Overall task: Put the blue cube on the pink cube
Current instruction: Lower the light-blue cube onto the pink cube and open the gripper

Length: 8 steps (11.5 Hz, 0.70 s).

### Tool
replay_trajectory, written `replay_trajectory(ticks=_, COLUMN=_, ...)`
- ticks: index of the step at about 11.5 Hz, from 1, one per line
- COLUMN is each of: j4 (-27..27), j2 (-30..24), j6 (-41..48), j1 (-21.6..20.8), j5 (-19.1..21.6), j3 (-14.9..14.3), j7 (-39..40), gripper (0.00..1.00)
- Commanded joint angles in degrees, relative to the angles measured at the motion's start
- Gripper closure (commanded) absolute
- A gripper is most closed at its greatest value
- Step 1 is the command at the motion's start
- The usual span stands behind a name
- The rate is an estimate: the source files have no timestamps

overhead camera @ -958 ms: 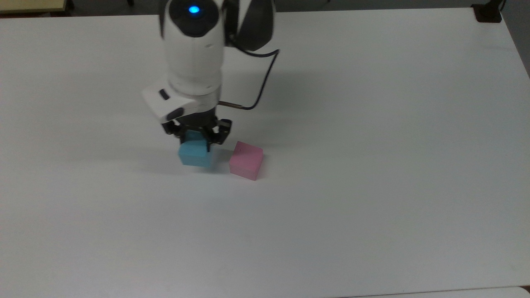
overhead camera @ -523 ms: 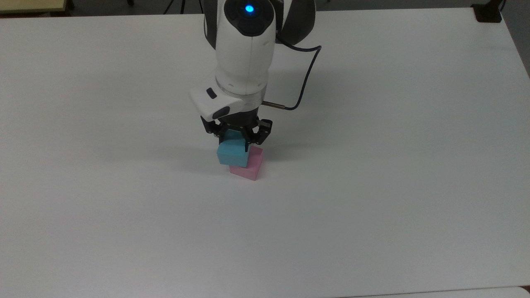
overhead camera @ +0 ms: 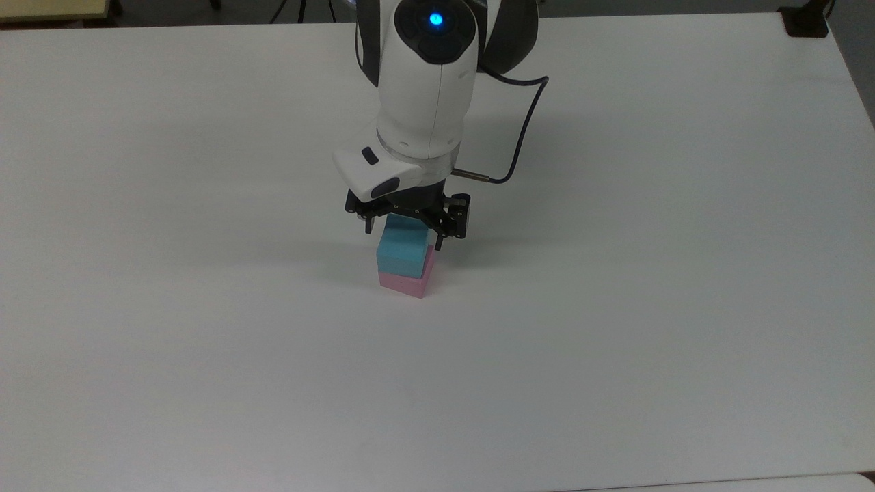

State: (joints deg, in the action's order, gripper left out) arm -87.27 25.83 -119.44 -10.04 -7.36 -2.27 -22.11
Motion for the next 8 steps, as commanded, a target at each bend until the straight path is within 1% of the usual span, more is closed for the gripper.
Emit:
replay_trajectory(ticks=1, j4=-1.15, j2=-8.58, j6=7.77, j1=-0.68, j5=0.06, j3=-0.19, j7=-0.48, gripper=0.0)
replay_trajectory(ticks=2, j4=-1.41, j2=-11.74, j6=11.73, j1=-0.68, j5=0.24, j3=-0.28, j7=2.92, gripper=0.0)
replay_trajectory(ticks=3, j4=-1.59, j2=-14.12, j6=16.82, j1=-0.25, j5=1.54, j3=-0.63, j7=8.69, gripper=0.0)
replay_trajectory(ticks=4, j4=-1.68, j2=-16.32, j6=20.87, j1=0.28, j5=5.47, j3=-1.07, j7=14.41, gripper=0.0)
replay_trajectory(ticks=5, j4=-1.77, j2=-18.08, j6=22.48, j1=1.5, j5=8.21, j3=-2.2, j7=17.51, gripper=0.0)
replay_trajectory(ticks=6, j4=-2.12, j2=-19.14, j6=22.76, j1=1.86, j5=8.58, j3=-2.39, j7=17.8, gripper=0.0)
replay_trajectory(ticks=8, j4=-2.47, j2=-19.5, j6=23.37, j1=1.96, j5=8.59, j3=-2.48, j7=17.28, gripper=0.0)
